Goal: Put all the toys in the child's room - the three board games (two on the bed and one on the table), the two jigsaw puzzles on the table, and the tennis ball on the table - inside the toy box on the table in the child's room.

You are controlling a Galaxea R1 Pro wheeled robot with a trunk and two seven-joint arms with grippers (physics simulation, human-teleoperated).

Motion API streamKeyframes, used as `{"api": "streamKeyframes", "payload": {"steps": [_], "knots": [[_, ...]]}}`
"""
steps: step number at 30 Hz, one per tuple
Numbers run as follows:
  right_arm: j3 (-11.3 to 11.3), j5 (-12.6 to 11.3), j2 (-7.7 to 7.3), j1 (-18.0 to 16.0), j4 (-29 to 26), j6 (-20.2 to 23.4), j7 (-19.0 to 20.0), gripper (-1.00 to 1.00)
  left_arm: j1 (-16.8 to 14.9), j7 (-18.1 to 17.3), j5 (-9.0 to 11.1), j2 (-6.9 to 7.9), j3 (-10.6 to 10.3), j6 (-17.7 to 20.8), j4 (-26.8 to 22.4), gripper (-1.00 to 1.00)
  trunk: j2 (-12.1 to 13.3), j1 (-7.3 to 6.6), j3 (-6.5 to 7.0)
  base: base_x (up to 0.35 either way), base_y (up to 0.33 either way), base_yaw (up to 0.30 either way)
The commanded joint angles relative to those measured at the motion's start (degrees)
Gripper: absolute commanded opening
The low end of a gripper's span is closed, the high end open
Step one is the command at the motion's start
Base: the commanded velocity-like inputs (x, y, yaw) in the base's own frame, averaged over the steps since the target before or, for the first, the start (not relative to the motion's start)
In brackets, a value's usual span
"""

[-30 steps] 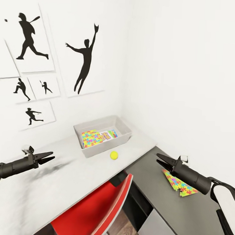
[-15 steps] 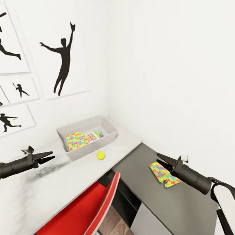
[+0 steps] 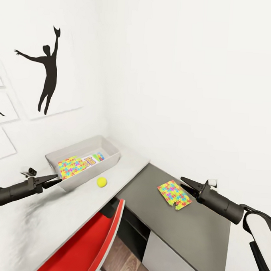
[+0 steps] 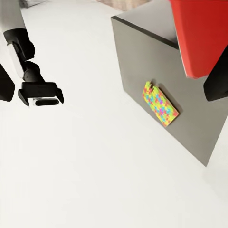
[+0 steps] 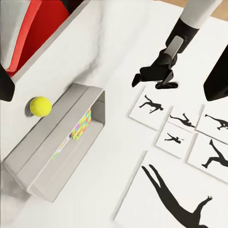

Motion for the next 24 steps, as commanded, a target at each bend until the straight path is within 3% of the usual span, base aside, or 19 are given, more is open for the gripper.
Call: {"api": "streamKeyframes", "payload": {"steps": [1,24], "knots": [[-0.1,0.3,0.01,-0.1,0.0,0.2,0.4,1.00,0.0,-0.2,0.0,0.03,0.0,0.6,0.0,1.00,-0.1,0.04,-0.06,0.000,0.000,-0.257],[-0.2,0.3,0.01,-0.1,0.0,0.2,0.5,1.00,0.0,-0.3,0.0,0.04,0.0,0.6,0.0,1.00,-0.1,0.04,1.22,0.000,0.000,-0.256]]}}
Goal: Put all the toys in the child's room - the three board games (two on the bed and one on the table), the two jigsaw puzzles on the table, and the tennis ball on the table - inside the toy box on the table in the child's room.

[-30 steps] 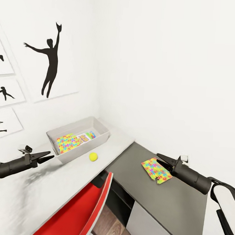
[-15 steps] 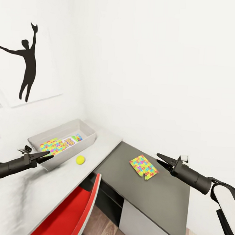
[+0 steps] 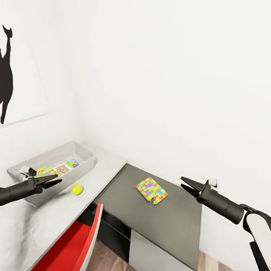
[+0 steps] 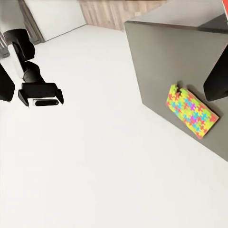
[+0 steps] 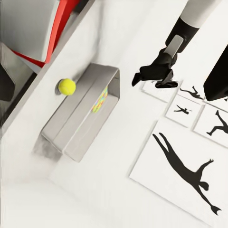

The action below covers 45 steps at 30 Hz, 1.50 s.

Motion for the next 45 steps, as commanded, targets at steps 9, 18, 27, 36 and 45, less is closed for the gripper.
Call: {"api": "streamKeyframes", "payload": {"steps": [9,18,27,36,45], "knots": [[-0.1,0.3,0.01,-0.1,0.0,0.2,0.4,1.00,0.0,-0.2,-0.1,0.00,0.0,0.6,0.0,1.00,-0.1,0.04,0.38,0.000,0.000,-0.255],[-0.1,0.3,0.01,-0.1,0.0,0.2,0.3,1.00,0.0,-0.2,-0.1,0.00,0.0,0.6,0.0,1.00,-0.1,0.04,0.88,0.000,0.000,-0.255],[-0.1,0.3,0.01,-0.1,0.0,0.2,0.3,1.00,0.0,-0.1,0.0,0.00,0.0,0.6,0.0,1.00,-0.1,0.04,1.38,0.000,-0.003,-0.255],[0.0,0.3,0.01,-0.1,0.0,0.2,0.3,1.00,0.0,-0.1,-0.1,0.00,0.0,0.6,0.0,1.00,-0.1,0.04,1.88,0.000,-0.129,-0.255],[0.0,0.3,0.01,-0.1,0.0,0.2,0.3,1.00,0.0,-0.1,-0.1,0.00,0.0,0.6,0.0,1.00,-0.1,0.04,2.19,0.000,-0.014,-0.165]]}}
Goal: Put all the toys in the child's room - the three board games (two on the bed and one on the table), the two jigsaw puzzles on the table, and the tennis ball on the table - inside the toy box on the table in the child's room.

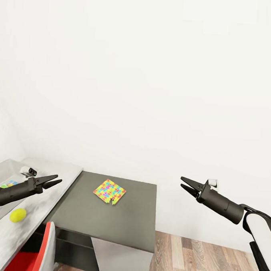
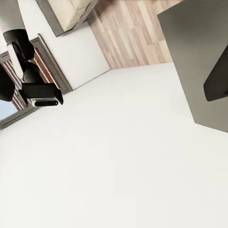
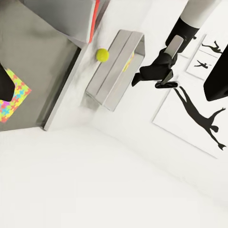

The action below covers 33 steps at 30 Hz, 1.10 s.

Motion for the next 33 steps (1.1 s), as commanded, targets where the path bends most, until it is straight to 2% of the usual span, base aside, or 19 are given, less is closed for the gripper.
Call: {"api": "streamKeyframes", "payload": {"steps": [1,18,28,33], "knots": [[-0.1,0.3,0.00,-0.1,0.0,0.2,0.4,1.00,0.0,-0.2,0.0,0.01,0.0,0.6,0.0,1.00,-0.1,0.04,-0.12,0.000,-0.002,-0.032],[-0.1,0.3,0.00,-0.1,0.0,0.2,0.3,1.00,0.0,-0.2,0.0,-0.02,0.0,0.6,0.0,1.00,-0.1,0.04,-0.12,0.004,-0.076,-0.003],[-0.1,0.3,0.00,-0.1,0.0,0.2,0.3,1.00,0.0,0.1,0.0,-0.11,-0.2,0.7,0.0,1.00,-0.1,0.04,-0.06,0.187,-0.037,-0.127],[-0.1,0.3,0.00,-0.1,0.0,0.2,0.3,1.00,0.0,0.3,0.0,-0.16,-0.5,0.7,0.0,1.00,-0.1,0.04,-0.01,0.035,-0.207,-0.100]]}}
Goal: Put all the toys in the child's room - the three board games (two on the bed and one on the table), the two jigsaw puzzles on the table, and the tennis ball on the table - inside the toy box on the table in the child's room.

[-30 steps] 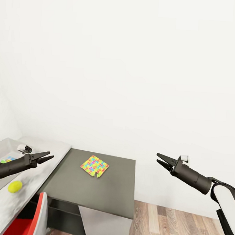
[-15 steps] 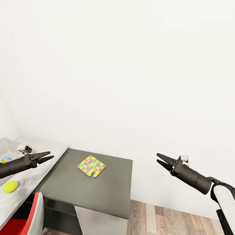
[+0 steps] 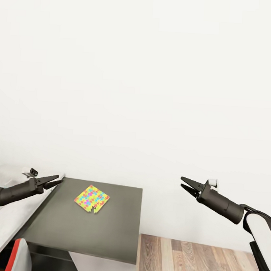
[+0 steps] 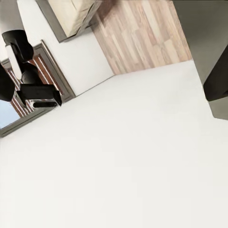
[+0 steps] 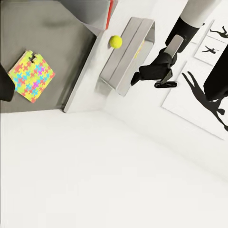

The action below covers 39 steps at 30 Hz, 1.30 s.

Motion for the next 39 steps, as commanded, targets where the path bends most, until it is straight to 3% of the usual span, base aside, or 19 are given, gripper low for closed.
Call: {"api": "streamKeyframes", "payload": {"steps": [1,16,31,36,39], "knots": [[0.0,0.3,0.00,-0.1,0.0,0.2,0.4,1.00,0.0,-0.2,-0.1,0.01,0.0,0.6,0.0,1.00,-0.1,0.04,-0.10,0.013,-0.253,-0.190],[0.1,0.3,0.05,-0.1,0.0,0.2,0.2,1.00,0.0,-0.2,-0.1,0.09,0.1,0.6,0.0,1.00,-0.1,0.04,0.42,0.002,-0.048,-0.237],[0.2,0.4,0.08,-0.1,0.0,0.1,0.1,1.00,0.0,-0.1,-0.1,0.17,0.1,0.6,-0.1,1.00,-0.1,0.04,0.46,0.000,0.011,-0.026],[0.8,2.3,0.19,-0.1,0.0,0.0,-1.5,1.00,0.0,0.0,-0.1,0.11,0.1,0.6,-0.1,1.00,-0.1,0.04,0.46,0.000,0.002,0.000],[3.1,5.0,0.48,-0.1,0.0,-0.1,-3.5,1.00,-0.1,0.7,-0.1,0.10,0.0,0.6,-0.1,1.00,-0.1,0.04,0.46,0.000,0.000,0.000]]}}
